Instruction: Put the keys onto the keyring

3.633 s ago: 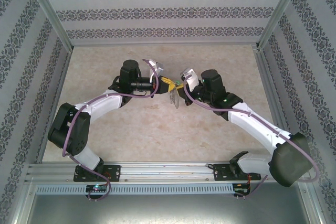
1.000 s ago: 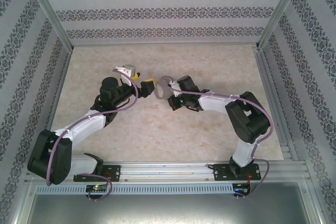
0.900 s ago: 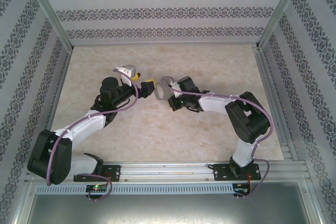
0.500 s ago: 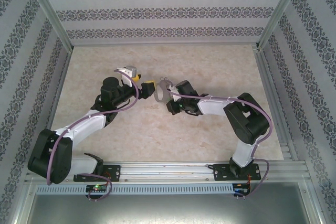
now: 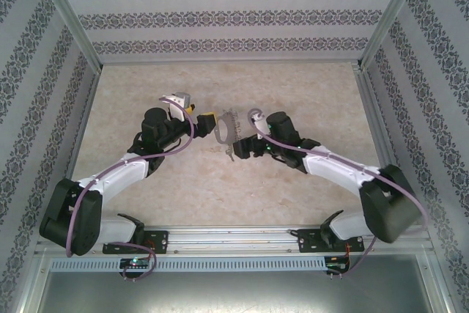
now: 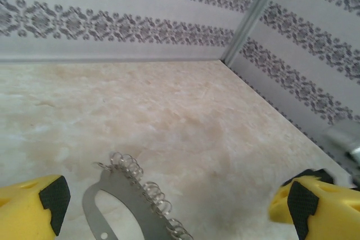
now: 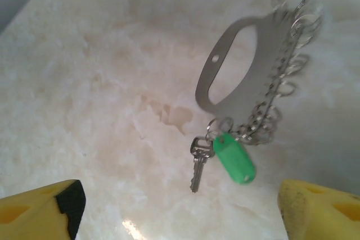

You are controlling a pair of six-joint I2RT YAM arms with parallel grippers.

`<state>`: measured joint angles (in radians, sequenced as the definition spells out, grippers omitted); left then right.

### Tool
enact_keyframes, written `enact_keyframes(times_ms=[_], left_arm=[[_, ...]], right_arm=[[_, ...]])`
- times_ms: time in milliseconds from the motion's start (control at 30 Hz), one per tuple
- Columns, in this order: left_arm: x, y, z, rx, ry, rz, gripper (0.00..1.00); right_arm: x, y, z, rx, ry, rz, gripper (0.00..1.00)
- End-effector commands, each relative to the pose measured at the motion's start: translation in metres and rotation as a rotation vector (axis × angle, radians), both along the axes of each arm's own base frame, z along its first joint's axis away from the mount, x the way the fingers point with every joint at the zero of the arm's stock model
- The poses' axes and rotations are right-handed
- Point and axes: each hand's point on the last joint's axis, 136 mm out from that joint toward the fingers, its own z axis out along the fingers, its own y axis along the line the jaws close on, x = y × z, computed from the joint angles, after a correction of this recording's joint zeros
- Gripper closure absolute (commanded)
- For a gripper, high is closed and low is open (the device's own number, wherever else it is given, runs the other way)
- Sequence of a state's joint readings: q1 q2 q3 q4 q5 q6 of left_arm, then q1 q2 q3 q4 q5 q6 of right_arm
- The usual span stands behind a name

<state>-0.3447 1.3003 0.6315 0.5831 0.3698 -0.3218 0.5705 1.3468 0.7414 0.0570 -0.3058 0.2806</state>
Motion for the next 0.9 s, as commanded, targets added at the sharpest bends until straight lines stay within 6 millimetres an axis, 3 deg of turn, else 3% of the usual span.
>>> enact_keyframes(times_ms=[0, 167, 467, 667, 867], left_arm=[[0.007, 0.023, 0.003, 0.021, -0.072, 0.120, 0.00], [0.009, 0.051, -0.001, 0.085, -0.149, 0.270, 0.00], [0.018, 0.084, -0.020, 0.288, -0.234, 0.441, 0.00], [0.024, 0.108, -0.041, 0.375, -0.215, 0.567, 0.00], [0.021, 0.128, -0.046, 0.426, -0.206, 0.627, 0.00]], right_arm=[[-0.003, -0.027, 0.003, -0.006, -0.002, -0.065, 0.03], [0.014, -0.079, 0.021, 0.019, -0.074, -0.239, 0.03], [0.051, -0.214, 0.055, -0.042, -0.325, -0.821, 0.02], [0.052, -0.288, 0.044, -0.122, -0.335, -1.148, 0.02], [0.043, -0.324, 0.029, -0.276, -0.367, -1.301, 0.02]])
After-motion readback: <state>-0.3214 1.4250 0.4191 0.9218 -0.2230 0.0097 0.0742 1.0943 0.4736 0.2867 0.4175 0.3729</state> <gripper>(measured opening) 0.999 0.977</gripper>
